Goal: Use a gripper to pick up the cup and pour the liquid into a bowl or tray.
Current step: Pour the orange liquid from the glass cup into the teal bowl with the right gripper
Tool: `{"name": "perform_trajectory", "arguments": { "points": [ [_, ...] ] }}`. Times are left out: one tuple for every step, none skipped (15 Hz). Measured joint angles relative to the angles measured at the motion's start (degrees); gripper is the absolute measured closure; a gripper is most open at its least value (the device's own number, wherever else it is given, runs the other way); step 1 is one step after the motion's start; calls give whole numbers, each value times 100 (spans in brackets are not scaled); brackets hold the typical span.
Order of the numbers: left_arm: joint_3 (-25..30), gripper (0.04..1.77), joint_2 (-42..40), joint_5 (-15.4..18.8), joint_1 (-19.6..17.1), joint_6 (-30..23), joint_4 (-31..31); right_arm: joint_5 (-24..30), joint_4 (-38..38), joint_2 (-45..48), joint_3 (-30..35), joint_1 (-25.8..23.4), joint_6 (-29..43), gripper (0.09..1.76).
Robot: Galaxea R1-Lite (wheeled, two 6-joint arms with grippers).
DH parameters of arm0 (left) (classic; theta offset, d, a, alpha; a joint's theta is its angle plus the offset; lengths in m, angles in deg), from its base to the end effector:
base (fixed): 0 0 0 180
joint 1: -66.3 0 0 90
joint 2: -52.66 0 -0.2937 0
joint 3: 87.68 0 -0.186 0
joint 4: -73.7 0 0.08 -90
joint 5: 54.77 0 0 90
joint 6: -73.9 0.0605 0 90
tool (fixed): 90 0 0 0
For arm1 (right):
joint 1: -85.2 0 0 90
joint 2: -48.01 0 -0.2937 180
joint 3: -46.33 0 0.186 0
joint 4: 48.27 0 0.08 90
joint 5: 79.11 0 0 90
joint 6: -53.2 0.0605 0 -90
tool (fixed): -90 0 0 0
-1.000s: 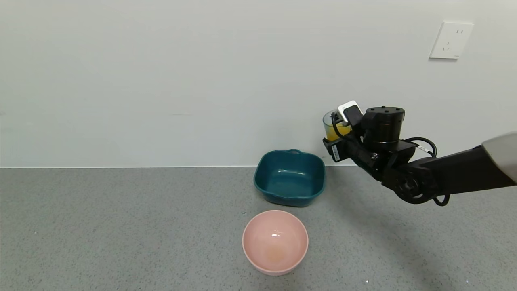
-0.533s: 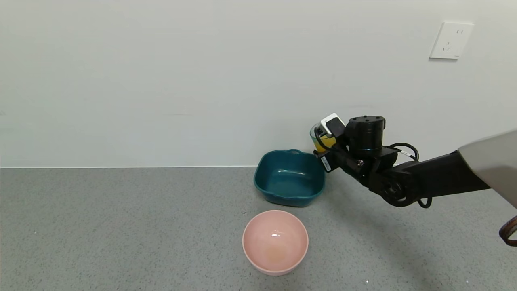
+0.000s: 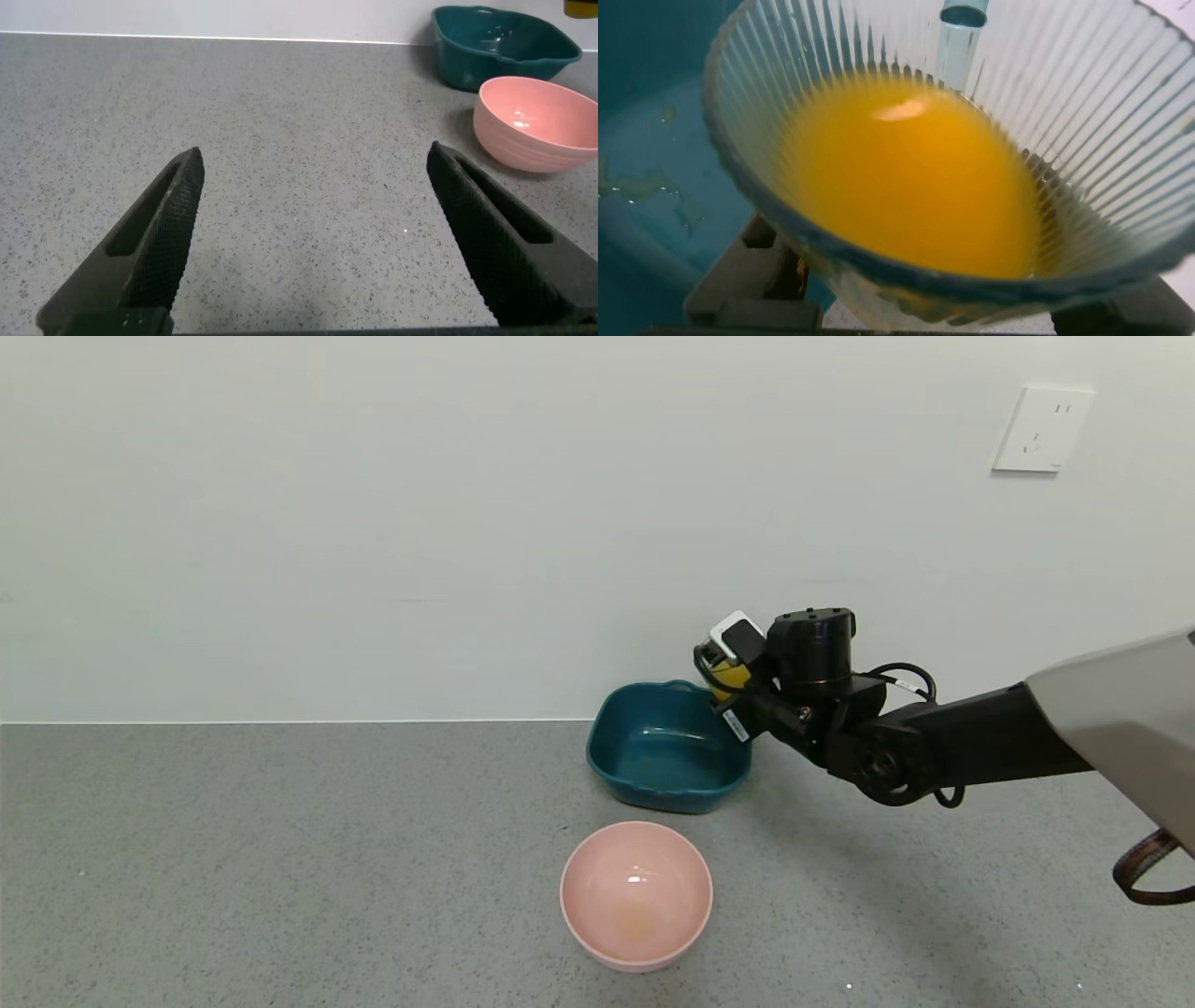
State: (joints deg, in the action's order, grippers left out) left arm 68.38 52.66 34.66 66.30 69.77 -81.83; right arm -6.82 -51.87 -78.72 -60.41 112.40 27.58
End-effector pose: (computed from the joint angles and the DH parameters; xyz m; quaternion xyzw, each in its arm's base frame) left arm 0.0168 0.0006 0.0742 -0.0360 0.0044 0.0051 0.9993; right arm 0.4375 0.2042 0.1330 -0.2718 0.1103 0.1090 0.9498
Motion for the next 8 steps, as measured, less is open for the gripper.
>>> {"name": "perform_trajectory", "arguments": {
  "points": [
    [0, 9, 0, -2, 0, -2, 0, -44, 15, -35, -33, 6, -72, 48],
    [0, 9, 0, -2, 0, -5, -1, -80, 17, -77, -94, 11, -177, 48],
    [0, 9, 0, -2, 0, -5, -1, -98, 39, -119, -182, 2, -279, 48],
    [0, 9, 0, -2, 0, -5, 0, -107, 84, -163, -297, -16, -369, 48],
    [0, 9, 0, -2, 0, -5, 0, -108, 244, -205, -427, -33, -436, 48],
    [0, 9, 0, 0, 0, -5, -1, -113, 549, -243, -557, -41, -472, 48],
    [0, 9, 0, -2, 0, -5, 0, -117, 795, -267, -667, -38, -505, 48],
    [0, 9, 0, -2, 0, -5, -1, -119, 961, -279, -747, -20, -581, 48]
  ]
}}
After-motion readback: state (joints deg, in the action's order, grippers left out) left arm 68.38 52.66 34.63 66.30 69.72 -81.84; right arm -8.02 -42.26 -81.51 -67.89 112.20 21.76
